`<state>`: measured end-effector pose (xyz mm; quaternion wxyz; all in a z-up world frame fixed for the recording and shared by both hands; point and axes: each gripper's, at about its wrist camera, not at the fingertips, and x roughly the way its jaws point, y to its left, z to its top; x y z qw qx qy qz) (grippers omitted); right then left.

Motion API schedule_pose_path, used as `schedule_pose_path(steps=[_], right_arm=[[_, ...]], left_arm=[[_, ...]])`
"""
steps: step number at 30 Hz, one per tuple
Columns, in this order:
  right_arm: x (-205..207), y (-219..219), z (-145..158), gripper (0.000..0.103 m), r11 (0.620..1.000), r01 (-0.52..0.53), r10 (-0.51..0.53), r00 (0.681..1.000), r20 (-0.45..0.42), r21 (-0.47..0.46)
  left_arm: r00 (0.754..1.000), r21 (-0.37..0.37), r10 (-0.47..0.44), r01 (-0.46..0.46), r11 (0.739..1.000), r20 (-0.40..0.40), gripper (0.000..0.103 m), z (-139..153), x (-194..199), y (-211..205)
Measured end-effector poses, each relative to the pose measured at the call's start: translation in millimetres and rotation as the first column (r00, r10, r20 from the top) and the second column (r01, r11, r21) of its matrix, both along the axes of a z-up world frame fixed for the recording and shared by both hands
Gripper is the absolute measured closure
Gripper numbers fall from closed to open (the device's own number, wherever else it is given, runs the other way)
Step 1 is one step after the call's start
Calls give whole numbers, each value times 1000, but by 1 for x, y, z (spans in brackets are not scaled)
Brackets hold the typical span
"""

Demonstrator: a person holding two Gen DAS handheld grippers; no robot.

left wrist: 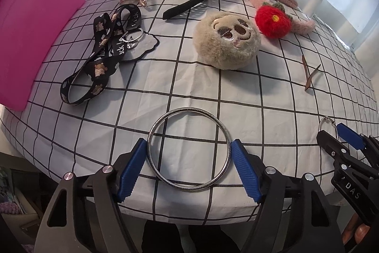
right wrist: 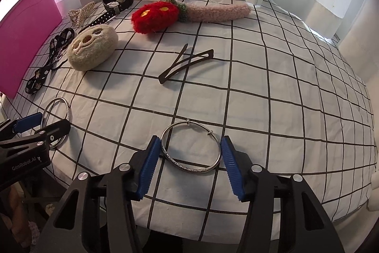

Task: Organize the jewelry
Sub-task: 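Close the left gripper on the large metal hoop and lift it, then carry the hoop over the pink tub and open the left gripper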

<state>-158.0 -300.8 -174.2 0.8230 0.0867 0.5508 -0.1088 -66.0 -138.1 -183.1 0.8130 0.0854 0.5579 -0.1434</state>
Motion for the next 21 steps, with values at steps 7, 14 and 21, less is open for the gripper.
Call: schedule_pose_path(steps=[7, 14, 21], right_arm=[[-3, -1, 2, 51, 1000, 4, -4, 1000, 12, 14], [0, 5, 17, 51, 1000, -7, 7, 999, 43, 8], [19, 19, 61, 51, 999, -43, 44, 992, 115, -16]], left_arm=[[1000, -15, -1, 2, 1000, 29, 33, 9, -2, 4], [998, -38, 6, -4, 999, 60, 33, 26, 0, 6], [992, -70, 39, -31, 997, 120, 33, 68, 13, 19]])
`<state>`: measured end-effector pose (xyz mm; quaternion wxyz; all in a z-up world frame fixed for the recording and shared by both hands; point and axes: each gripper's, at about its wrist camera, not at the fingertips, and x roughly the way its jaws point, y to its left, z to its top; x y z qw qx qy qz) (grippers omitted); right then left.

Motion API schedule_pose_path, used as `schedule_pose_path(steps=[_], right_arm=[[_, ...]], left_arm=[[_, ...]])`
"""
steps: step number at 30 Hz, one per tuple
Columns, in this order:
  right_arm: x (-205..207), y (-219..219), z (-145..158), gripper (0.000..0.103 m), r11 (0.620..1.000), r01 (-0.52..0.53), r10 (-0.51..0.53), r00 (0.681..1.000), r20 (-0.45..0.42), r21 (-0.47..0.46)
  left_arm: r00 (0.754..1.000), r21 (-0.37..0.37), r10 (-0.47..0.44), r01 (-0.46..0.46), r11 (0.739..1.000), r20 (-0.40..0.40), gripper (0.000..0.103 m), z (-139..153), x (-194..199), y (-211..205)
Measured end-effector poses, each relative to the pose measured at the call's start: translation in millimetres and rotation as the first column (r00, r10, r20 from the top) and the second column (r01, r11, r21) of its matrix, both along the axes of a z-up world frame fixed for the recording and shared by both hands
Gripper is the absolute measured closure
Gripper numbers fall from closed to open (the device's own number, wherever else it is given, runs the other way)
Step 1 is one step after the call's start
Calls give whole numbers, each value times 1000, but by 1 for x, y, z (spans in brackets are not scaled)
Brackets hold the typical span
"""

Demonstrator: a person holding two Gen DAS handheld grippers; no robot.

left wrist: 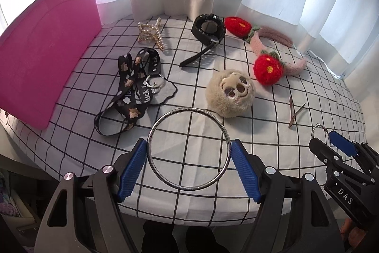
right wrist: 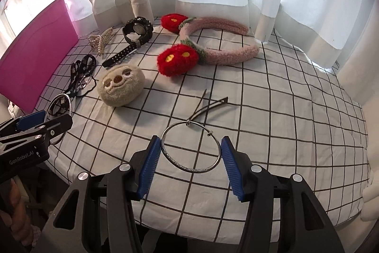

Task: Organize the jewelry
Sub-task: 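Carry the hoop over the pink tub and open the left gripper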

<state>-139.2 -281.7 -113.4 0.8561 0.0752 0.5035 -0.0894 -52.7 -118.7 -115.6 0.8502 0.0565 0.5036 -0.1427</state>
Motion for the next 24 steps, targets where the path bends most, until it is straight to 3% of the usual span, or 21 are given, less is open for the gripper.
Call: schedule_pose_path(steps=[12, 18, 24], right_arm=[[74, 81, 106, 51, 988, -147, 152, 969, 193, -39], [125, 146, 159, 51, 964, -259, 265, 924, 275, -58], [184, 221, 190, 51, 924, -376, 377, 871, 316, -65]], left_arm=[[976, -34, 118, -114, 993, 183, 33, 111, 36, 84], [940, -55, 217, -210, 976, 265, 32, 167, 64, 154], [908, -31, 305, -310, 950, 288, 32, 190, 104, 231]])
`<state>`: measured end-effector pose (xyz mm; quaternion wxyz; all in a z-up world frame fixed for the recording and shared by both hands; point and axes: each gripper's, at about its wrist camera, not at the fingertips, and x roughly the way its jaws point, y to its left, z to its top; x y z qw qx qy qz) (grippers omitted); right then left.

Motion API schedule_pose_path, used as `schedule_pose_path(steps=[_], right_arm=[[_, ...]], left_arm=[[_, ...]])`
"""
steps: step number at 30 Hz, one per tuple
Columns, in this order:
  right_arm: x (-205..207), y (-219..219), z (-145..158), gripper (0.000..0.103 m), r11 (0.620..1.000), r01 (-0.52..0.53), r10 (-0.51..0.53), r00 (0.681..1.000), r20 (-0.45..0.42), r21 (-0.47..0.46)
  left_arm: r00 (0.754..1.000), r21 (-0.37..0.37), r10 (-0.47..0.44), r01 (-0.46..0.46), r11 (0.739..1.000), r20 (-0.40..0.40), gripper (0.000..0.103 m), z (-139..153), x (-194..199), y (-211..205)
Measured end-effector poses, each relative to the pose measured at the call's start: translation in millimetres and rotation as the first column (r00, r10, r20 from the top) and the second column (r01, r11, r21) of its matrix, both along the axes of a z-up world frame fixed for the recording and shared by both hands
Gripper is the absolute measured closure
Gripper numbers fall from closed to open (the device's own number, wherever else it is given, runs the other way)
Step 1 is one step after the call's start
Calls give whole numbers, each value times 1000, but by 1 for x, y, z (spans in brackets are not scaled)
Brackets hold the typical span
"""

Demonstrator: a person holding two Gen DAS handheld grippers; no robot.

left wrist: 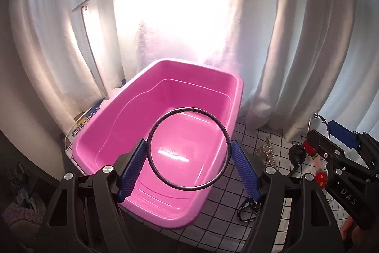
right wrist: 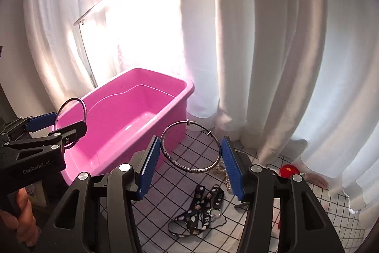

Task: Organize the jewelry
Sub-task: 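Carry the hoop over the pink tub and open the left gripper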

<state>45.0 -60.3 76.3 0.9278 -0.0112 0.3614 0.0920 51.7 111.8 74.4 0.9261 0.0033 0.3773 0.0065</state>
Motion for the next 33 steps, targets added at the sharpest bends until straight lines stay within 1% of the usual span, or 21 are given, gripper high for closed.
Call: schedule_pose_path(steps=[3, 6, 8, 13, 18, 22, 25, 28, 31, 33], right_arm=[[31, 37, 2, 51, 998, -56, 57, 998, -14, 4], [63, 67, -5, 51, 996, -92, 92, 994, -50, 9], [83, 84, -14, 51, 994, -107, 106, 991, -81, -7], [123, 113, -43, 51, 993, -119, 117, 980, -163, -2], [147, 128, -68, 51, 993, -118, 113, 964, -240, -4], [163, 141, -82, 51, 993, -113, 103, 955, -279, -18], [170, 144, -90, 51, 994, -107, 94, 948, -303, -27], [178, 146, -100, 51, 994, -104, 87, 941, -326, -36], [182, 145, -101, 51, 995, -95, 76, 938, -337, -40], [185, 144, -102, 49, 996, -87, 69, 936, -344, -37]], left_arm=[[999, 10, 45, -45, 999, -16, 32, -3, 21, 31], [996, 14, 73, -73, 997, -44, 32, -12, 40, 55], [993, 19, 91, -89, 996, -70, 32, -23, 54, 69], [982, 18, 132, -130, 991, -136, 32, -52, 78, 100], [972, 18, 145, -144, 989, -188, 32, -72, 95, 119], [963, 20, 147, -147, 989, -225, 32, -84, 106, 126], [957, 1, 137, -142, 990, -257, 32, -93, 112, 129], [953, 1, 131, -136, 991, -274, 32, -99, 116, 128], [949, -23, 125, -137, 990, -291, 31, -101, 120, 130], [947, -24, 120, -133, 991, -300, 30, -102, 121, 130]])
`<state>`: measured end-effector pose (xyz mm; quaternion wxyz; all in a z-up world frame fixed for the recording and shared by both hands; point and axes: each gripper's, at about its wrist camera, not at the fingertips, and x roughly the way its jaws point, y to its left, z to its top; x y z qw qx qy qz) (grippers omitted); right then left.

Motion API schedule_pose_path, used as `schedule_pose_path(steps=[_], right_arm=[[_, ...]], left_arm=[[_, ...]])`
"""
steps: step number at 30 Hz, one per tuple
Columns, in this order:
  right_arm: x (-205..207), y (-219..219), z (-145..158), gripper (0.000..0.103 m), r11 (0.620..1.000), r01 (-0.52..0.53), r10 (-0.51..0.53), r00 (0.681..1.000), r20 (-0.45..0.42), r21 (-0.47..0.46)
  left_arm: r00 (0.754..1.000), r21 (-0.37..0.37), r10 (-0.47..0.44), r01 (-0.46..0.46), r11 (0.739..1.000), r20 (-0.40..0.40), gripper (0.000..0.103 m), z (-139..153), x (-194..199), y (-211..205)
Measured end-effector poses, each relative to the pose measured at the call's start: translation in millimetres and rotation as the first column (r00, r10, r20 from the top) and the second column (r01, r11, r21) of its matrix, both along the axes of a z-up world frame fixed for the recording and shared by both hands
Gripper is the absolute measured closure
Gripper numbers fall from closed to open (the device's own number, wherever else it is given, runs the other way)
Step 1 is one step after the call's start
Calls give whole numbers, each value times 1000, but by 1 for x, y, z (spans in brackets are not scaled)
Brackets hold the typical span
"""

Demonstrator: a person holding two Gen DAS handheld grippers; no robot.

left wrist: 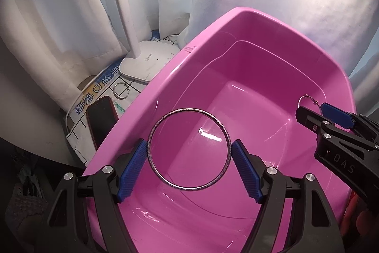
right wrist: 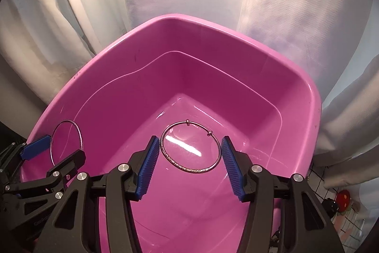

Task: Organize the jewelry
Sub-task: 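Carry the hoop over the pink tub and open the left gripper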

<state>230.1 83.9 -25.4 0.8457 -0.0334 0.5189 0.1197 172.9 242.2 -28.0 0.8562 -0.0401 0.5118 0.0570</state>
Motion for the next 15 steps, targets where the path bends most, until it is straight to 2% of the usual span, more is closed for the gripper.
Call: schedule_pose_path(steps=[2, 4, 6, 8, 15], right_arm=[[2, 0, -1, 42, 1000, 4, -4, 1000, -5, -5], [2, 2, -1, 39, 1000, 2, -2, 1000, -7, -10], [0, 3, -1, 39, 1000, -1, 1, 1000, -7, -20], [0, 5, -2, 38, 1000, -5, 5, 1000, -13, -22], [-6, 1, 7, 38, 1000, 15, -15, 1000, 18, -6]], left_arm=[[1000, 7, -5, 5, 1000, -10, 29, -1, 0, -1], [1000, -2, -13, 13, 1000, -14, 23, -2, 0, -1], [1000, -1, -16, 16, 1000, -10, 15, 0, -2, -3], [1000, 11, -17, 17, 1000, -3, 12, 1, -4, -5], [1000, 6, -15, 15, 1000, 14, 12, 9, -10, -3]])
